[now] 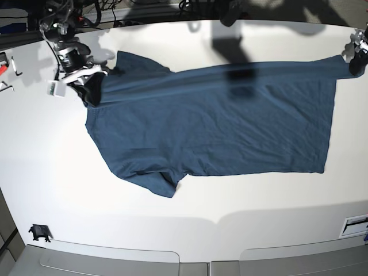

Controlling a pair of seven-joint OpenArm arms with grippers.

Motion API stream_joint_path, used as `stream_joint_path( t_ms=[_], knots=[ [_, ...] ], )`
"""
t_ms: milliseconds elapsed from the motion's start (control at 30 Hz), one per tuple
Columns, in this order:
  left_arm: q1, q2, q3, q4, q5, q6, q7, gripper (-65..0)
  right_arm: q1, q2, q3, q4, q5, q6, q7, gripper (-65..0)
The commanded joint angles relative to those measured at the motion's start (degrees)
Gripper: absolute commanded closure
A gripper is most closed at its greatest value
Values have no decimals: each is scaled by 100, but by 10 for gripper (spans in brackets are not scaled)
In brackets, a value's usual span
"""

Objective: Fold the T-shirt properly
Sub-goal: 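Lift the shirt edge with both grippers and fold it over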

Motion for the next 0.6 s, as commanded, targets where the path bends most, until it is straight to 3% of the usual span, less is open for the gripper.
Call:
stream_joint_path(
  t_ms=[0, 233, 567],
  knots=[
    [15, -133, -63, 74, -72, 10, -219, 0, 13, 76, -52, 13, -50, -50, 249, 0],
    [2, -133, -63, 74, 420, 10, -715, 0, 144, 79, -507, -584, -743, -260, 605, 0],
    [-90, -133, 44, 68, 778, 10, -898, 0, 551, 79, -527, -1222, -761, -258, 612, 0]
  ],
)
